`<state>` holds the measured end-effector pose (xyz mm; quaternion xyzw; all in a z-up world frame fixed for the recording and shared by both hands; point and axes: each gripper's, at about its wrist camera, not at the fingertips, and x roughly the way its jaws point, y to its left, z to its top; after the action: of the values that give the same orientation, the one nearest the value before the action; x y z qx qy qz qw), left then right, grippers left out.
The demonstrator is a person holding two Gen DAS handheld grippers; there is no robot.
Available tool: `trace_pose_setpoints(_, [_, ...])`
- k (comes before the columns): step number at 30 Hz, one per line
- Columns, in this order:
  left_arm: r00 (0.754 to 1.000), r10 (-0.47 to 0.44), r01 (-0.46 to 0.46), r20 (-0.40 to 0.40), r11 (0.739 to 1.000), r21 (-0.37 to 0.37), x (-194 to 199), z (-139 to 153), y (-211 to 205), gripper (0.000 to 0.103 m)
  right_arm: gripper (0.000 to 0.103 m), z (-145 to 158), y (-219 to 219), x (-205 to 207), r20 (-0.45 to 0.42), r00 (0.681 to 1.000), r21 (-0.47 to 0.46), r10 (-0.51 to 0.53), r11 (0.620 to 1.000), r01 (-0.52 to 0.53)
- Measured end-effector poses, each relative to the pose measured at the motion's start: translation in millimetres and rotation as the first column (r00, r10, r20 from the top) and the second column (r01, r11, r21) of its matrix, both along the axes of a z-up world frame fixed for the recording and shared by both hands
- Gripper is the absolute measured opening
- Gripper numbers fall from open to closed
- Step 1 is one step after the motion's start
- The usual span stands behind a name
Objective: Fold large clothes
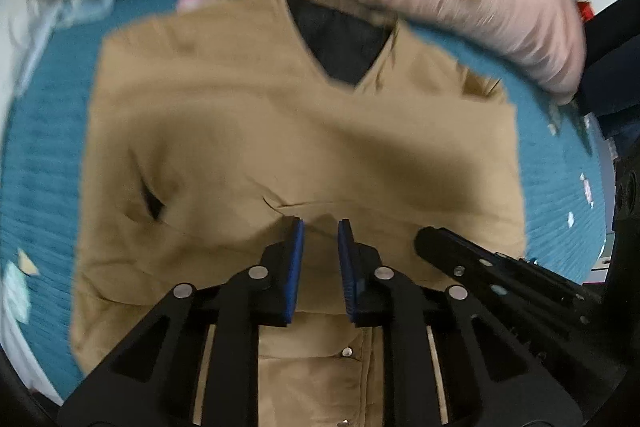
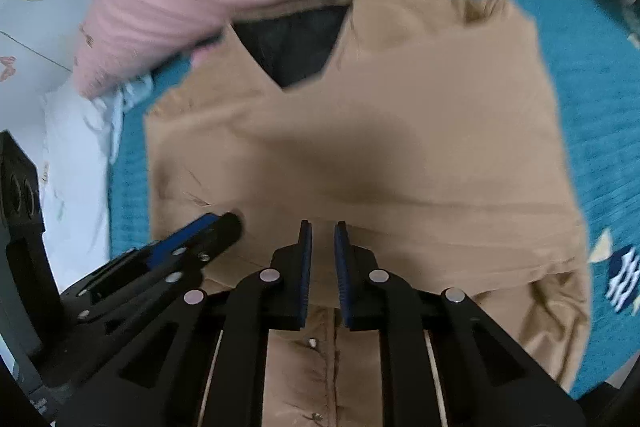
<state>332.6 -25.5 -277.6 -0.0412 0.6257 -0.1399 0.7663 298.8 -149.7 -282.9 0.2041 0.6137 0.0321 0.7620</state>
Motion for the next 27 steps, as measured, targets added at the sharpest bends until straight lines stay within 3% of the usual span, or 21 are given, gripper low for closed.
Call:
trace_pose_setpoints(4, [0.999,-0.006,0.009,-0.032,0.997,0.078,-3.6,-36.8,-0.9,0.009,0.0,-34.8,-2.2,-0.2,-0.063,0.998,0.006,-0.013,1.0,0.014])
trace_pose_setpoints(6, [1.0,-0.026,0.028,-0.017,0.996,0.089,-3.9,-29.9,-1.0,0.009,0.0,-35.4,-7.9,-3.0,-0.055,0.998,0.027,-0.018,0.999,0.02])
trace_pose_setpoints(10, [0.999,-0.023,0.015,0.041,0.983,0.182,2.3,-8.5,14.2,0.01,0.0,-21.5,-33.4,-6.6,-0.037,0.998,-0.019,-0.054,0.998,0.053])
trace_pose_setpoints(17, [0.997,0.07,-0.077,0.044,0.978,0.193,21.0,1.2,57.9,0.01,0.0,-3.5,-103.6,-15.7,-0.025,0.983,-0.177,-0.18,0.969,0.172])
trace_pose_setpoints(22, [0.994,0.111,-0.103,-0.019,0.967,0.232,27.1,-22.2,69.1,0.01,0.0,-35.9,-125.3,-16.6,-0.099,0.965,-0.161,-0.241,0.961,0.224])
trace_pose_setpoints(27, [0.996,0.087,-0.093,0.034,0.967,0.237,23.2,-1.0,68.2,0.01,0.003,-10.2,-119.9,-16.9,-0.045,0.968,-0.164,-0.245,0.958,0.235])
